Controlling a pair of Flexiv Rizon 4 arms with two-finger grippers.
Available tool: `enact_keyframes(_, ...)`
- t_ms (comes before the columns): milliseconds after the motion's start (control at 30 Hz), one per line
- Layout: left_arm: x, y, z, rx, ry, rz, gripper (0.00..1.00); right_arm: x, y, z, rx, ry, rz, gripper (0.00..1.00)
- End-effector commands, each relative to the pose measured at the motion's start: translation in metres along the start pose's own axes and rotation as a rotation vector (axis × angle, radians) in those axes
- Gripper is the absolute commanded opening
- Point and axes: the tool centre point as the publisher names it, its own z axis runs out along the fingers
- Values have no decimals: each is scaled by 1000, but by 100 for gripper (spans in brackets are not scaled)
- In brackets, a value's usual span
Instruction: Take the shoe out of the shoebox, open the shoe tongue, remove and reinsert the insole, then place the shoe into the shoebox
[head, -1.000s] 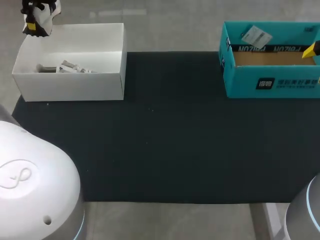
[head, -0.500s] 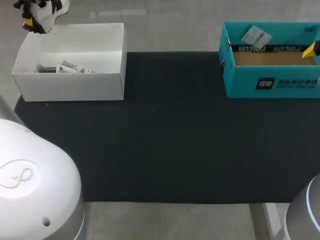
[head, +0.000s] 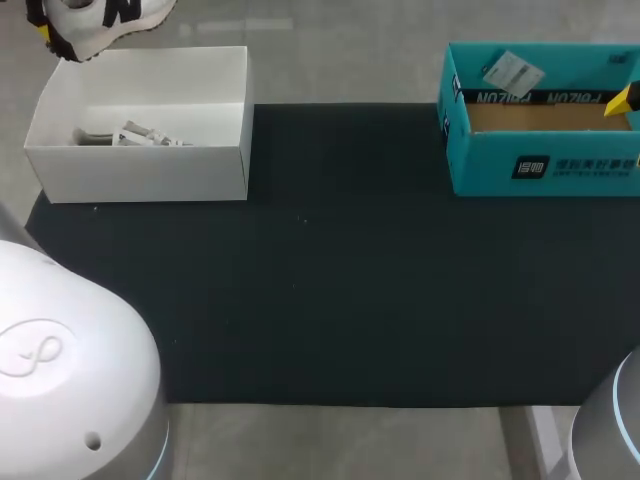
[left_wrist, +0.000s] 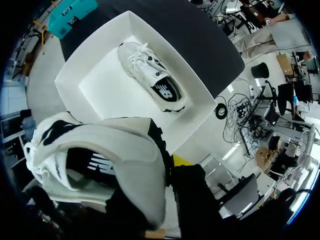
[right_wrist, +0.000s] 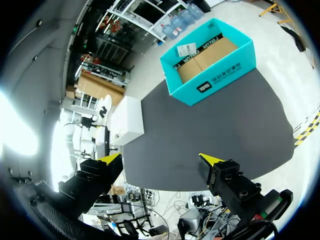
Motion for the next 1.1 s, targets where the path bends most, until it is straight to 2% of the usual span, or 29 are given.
enact_keyframes(33,7,-1,-1,17,-52,419,0,0,0,1,0,-2,2,100)
enact_keyframes(167,7,-1,-1,17,-52,419,0,0,0,1,0,-2,2,100)
enact_keyframes(200,8,-3,3,17,-48,489,0,0,0,1,0,-2,2,100)
enact_keyframes(233,9,-2,5,48,-115,505,0,0,0,1,0,-2,2,100)
enact_keyframes(267,10,-2,6,42,-159,583,0,0,0,1,0,-2,2,100)
enact_keyframes(300,11,-2,8,54,-155,631,0,0,0,1,0,-2,2,100)
enact_keyframes(367,9,-2,13,17,-126,759,0,0,0,1,0,-2,2,100)
enact_keyframes(433,4,1,16,-28,-102,792,0,0,0,1,0,-2,2,100)
enact_keyframes(467,2,1,16,-23,-87,853,0,0,0,1,0,-2,2,100)
enact_keyframes(500,-1,1,15,-48,-44,832,0,0,0,1,0,-2,2,100)
enact_keyframes(867,-1,1,15,-48,-44,832,0,0,0,1,0,-2,2,100)
enact_keyframes(900,-4,1,20,-59,-66,806,0,0,0,1,0,-2,2,100)
enact_keyframes(967,-8,2,29,-31,-103,785,0,0,0,1,0,-2,2,100)
enact_keyframes(1033,-11,2,39,-76,-82,787,0,0,0,1,0,-2,2,100)
enact_keyframes(1100,-13,3,45,-43,-102,830,0,0,0,1,0,-2,2,100)
